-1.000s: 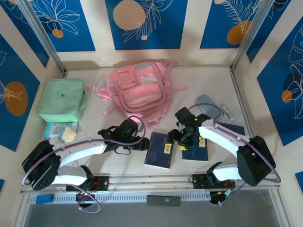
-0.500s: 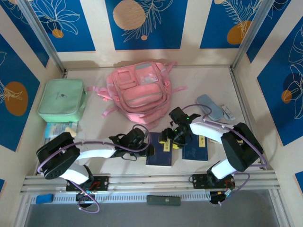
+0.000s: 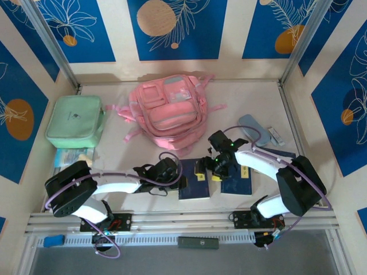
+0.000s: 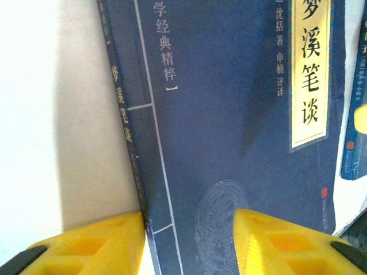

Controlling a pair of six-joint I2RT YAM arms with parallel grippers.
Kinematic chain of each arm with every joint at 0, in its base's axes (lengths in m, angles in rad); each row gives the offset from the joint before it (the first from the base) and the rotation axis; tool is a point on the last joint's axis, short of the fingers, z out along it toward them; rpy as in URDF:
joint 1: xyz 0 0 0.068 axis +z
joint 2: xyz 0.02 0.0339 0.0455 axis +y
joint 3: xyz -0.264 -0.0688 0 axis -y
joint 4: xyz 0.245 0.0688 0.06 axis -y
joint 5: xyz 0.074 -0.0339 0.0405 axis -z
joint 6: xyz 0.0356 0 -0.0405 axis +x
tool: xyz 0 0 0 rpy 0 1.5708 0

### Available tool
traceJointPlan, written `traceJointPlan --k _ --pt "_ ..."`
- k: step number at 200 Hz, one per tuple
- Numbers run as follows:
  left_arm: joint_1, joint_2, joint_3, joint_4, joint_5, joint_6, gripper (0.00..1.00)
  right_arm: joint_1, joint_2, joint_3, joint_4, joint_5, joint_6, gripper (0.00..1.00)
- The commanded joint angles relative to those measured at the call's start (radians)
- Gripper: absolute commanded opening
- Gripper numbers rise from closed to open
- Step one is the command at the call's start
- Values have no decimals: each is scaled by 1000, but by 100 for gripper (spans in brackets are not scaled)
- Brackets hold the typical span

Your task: Pack books, pencil case, and school supplies into a backpack

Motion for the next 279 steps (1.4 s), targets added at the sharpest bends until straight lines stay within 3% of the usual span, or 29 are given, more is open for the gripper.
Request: traceJointPlan --k 1,70,111,156,233,249,279 --pt "-8 51 -3 69 4 -27 44 29 6 -27 -14 -32 -2 77" --pt "-12 72 -26 109 13 -39 41 79 22 -19 76 -124 -24 77" --pt "-13 56 -18 25 -32 -32 40 68 -53 -38 71 -141 -26 74" --pt "-15 62 -5 -22 -50 -13 40 49 -153 -39 19 -141 -52 63" --pt "-23 65 2 -31 -54 -5 40 28 -124 -40 -12 -152 -63 43" --pt "-26 61 1 -29 -55 -4 40 20 -100 -35 -40 -110 -74 40" --pt "-35 65 4 -12 -49 -8 40 13 -76 -49 32 -163 -59 39"
